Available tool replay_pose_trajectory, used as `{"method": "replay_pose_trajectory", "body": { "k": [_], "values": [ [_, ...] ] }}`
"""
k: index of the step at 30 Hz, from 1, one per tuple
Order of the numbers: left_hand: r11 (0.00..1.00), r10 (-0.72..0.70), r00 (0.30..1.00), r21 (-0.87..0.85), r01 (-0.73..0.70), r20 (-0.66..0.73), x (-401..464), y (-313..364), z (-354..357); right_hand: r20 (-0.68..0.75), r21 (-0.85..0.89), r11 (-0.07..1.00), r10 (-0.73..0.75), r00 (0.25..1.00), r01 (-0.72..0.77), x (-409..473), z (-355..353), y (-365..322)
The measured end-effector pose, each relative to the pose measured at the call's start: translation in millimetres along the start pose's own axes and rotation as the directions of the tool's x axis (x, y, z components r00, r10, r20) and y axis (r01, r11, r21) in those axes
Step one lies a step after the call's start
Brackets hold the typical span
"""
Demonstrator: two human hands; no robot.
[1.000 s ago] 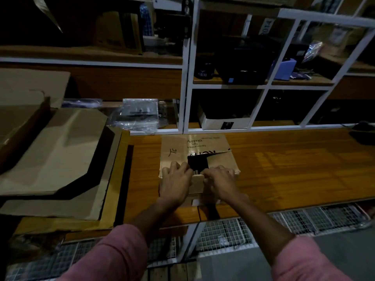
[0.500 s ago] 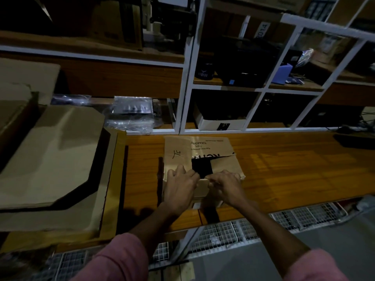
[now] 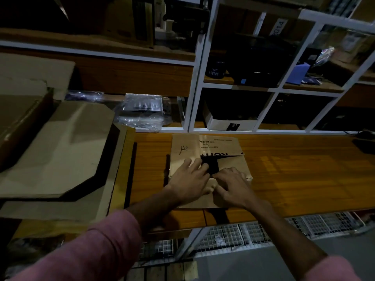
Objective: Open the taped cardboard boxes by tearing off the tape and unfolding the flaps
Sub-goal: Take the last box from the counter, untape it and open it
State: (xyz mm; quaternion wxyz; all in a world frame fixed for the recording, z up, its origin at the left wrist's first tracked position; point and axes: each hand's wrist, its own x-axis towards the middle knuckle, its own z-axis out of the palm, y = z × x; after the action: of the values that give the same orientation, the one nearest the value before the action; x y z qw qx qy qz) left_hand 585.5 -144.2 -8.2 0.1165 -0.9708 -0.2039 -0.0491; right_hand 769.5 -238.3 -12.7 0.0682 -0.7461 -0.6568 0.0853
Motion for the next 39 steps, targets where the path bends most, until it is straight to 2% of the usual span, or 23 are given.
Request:
{"method": "replay_pose_trajectory", "body": {
  "k": [2,5,8,11,13,15,16,18,20,23,25,31,37,39],
  "values": [
    [0.997,-0.042,0.999,0.069,0.043,-0.015,3.1,-3.7,-12.0,0.014,-0.002,1.000,-0.015,1.000,0.015,1.1,1.7,4.8],
    [0.961,-0.147,0.985,0.224,0.163,-0.085,6.4,-12.9,-34.7,-0.038,0.005,1.000,-0.021,0.999,0.022,5.9,5.6,11.7],
    [0.886,-0.230,0.972,0.423,0.193,0.039,9.6,-21.9,-52.2,-0.045,-0.004,0.999,-0.033,0.998,0.033,12.4,4.9,18.0],
    [0.809,-0.358,0.917,0.548,0.212,0.174,8.8,-30.5,-64.2,-0.051,0.009,0.999,-0.038,0.998,0.039,15.0,4.2,25.1],
    [0.839,-0.430,0.873,0.458,0.293,0.231,2.8,-40.1,-57.6,-0.074,-0.002,0.999,-0.047,0.996,0.047,15.5,5.0,26.2],
    [0.845,-0.535,0.814,0.162,0.510,0.227,-1.8,-47.4,-46.3,-0.099,-0.006,0.998,-0.060,0.993,0.060,15.7,6.6,26.5],
    [0.785,-0.600,0.766,-0.018,0.620,0.233,-3.1,-48.4,-38.7,-0.115,-0.004,0.998,-0.067,0.991,0.067,15.6,7.1,26.7],
    [0.578,-0.717,0.638,-0.273,0.769,0.281,-2.1,-44.9,-23.4,-0.141,-0.004,0.997,-0.072,0.987,0.073,15.8,8.0,26.6],
    [0.425,-0.777,0.540,-0.364,0.829,0.323,2.7,-38.5,-9.0,-0.148,-0.020,0.997,-0.073,0.986,0.070,15.8,9.0,24.7],
    [0.303,-0.825,0.451,-0.409,0.861,0.339,8.9,-29.7,-2.5,-0.141,-0.042,0.996,-0.083,0.987,0.078,14.4,10.4,22.4],
    [0.286,-0.836,0.434,-0.409,0.867,0.336,9.5,-25.4,-2.0,-0.138,-0.038,0.996,-0.089,0.986,0.085,13.4,11.0,23.1],
    [0.310,-0.836,0.460,-0.435,0.846,0.298,2.0,-23.2,3.5,-0.141,-0.015,0.995,-0.096,0.985,0.095,8.3,12.6,21.6],
    [0.351,-0.824,0.491,-0.426,0.834,0.282,-10.9,-22.1,3.5,-0.070,-0.005,0.994,-0.107,0.992,0.107,0.6,9.2,16.8],
    [0.362,-0.822,0.503,-0.436,0.824,0.269,-15.0,-22.8,3.4,-0.057,0.072,0.994,-0.072,0.996,0.076,-3.9,4.5,12.4]
  ]
}}
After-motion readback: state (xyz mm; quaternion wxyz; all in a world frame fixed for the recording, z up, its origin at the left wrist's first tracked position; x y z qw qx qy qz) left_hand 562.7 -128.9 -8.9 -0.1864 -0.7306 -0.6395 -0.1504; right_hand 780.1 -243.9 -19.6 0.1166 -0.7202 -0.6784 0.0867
